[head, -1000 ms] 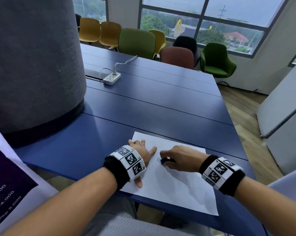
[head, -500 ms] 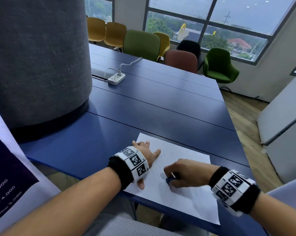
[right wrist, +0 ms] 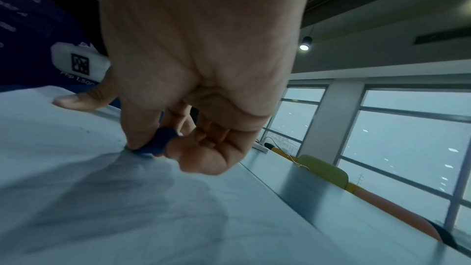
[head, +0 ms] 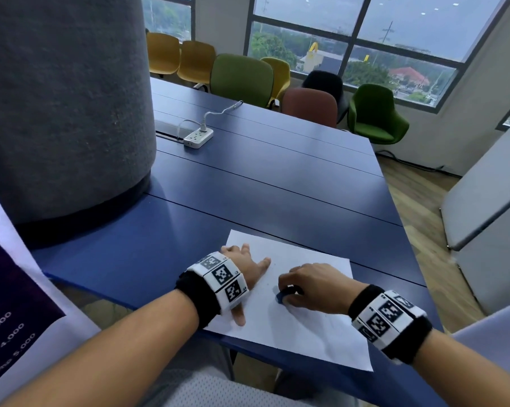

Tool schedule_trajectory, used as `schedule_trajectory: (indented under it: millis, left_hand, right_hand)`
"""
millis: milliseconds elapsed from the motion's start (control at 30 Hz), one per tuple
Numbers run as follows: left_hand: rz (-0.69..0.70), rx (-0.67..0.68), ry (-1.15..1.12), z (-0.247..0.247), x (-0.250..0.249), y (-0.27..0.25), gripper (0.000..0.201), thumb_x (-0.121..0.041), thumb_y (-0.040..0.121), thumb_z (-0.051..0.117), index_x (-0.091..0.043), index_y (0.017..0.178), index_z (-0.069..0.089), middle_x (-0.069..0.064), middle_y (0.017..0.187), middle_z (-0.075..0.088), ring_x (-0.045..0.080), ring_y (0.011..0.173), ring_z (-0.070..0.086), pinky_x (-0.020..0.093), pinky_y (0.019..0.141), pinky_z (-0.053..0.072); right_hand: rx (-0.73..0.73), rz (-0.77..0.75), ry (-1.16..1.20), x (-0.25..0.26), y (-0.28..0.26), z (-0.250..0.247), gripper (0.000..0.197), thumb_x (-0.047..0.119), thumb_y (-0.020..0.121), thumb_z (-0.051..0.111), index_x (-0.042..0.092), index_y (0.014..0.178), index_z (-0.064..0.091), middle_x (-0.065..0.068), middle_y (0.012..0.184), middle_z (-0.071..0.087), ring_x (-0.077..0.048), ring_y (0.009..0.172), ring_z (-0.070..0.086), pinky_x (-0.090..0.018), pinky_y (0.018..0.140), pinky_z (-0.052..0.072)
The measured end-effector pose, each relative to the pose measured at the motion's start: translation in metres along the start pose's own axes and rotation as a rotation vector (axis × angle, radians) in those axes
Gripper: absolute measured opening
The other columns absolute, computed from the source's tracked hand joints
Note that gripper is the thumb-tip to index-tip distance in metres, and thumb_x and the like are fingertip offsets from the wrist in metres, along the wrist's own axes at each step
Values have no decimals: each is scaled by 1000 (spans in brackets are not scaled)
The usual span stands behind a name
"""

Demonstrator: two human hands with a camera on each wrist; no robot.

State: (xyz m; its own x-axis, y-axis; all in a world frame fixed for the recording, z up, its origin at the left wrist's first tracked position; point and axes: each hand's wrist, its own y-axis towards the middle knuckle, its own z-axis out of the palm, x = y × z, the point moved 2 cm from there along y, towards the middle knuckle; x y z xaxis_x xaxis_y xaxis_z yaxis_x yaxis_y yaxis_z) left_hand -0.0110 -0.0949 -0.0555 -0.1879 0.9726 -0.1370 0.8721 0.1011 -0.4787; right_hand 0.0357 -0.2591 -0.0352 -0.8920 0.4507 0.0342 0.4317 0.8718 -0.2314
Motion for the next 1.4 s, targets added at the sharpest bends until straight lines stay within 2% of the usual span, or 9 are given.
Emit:
schedule_trajectory:
  millis: [133,333,467,633,833,1000,1167,1300,1400]
  left_hand:
    - [176,147,264,-9,3,-10,126,-45,66,87,-30,157,0,9,164,-7,42,148,9,55,115,22]
    - [226,79,149,0,-1,-7,123,-59,59,85,-22,152,15,5,165,-3,36,150,1,56,117,22]
    - [229,45,186,5,-1,-7,129,-56,59,87,-22,154,6,8,164,-6,40,149,-2,58,115,25]
    - [225,55,214,8,0,-4,137,-56,60,86,-25,156,-7,7,164,-12,39,149,-5,61,115,24]
    - [218,57,213,8,0,-4,138,-55,60,86,-26,155,-8,7,164,-13,38,149,-5,59,116,22]
    - [199,68,225,9,-1,-3,139,-55,60,86,-25,155,-11,6,163,-15,38,149,-6,62,114,24]
    - [204,64,235,9,-1,-3,140,-56,60,86,-25,155,-13,6,163,-16,37,149,-6,60,115,24]
    - [194,51,260,11,-1,-2,141,-58,58,86,-26,155,-12,8,163,-15,39,149,-3,63,113,27]
    - [202,39,284,10,-2,-2,140,-60,58,85,-24,155,-9,9,164,-11,40,149,1,60,112,29]
  right_hand:
    - [-25,18,109,3,-1,9,21,39,94,52,24,105,61,1,99,55,-20,78,56,-27,68,41]
    - [-95,24,305,1,3,0,10,27,90,63,19,96,66,4,95,66,-11,80,59,-22,74,49]
    - [-130,73,234,0,12,-4,16,34,89,64,19,94,66,7,94,57,-12,76,54,-26,70,45]
    - [39,-71,225,8,6,-1,12,31,84,69,23,93,71,14,85,52,-4,71,45,-9,62,32]
    - [-29,4,193,3,18,-10,10,29,80,71,24,89,73,16,79,56,-5,70,49,-25,68,45]
    - [249,-31,348,10,5,-4,10,21,76,77,17,86,75,13,78,60,-2,65,52,-10,59,40]
    - [32,22,394,-1,5,1,8,19,75,76,19,83,74,14,73,56,-4,63,52,-12,61,40]
    - [228,2,462,8,-3,5,13,22,72,79,17,83,75,10,77,62,-3,64,52,-13,61,43]
    - [149,77,450,-1,9,2,10,24,71,79,19,77,73,5,76,68,-3,62,54,-17,61,46]
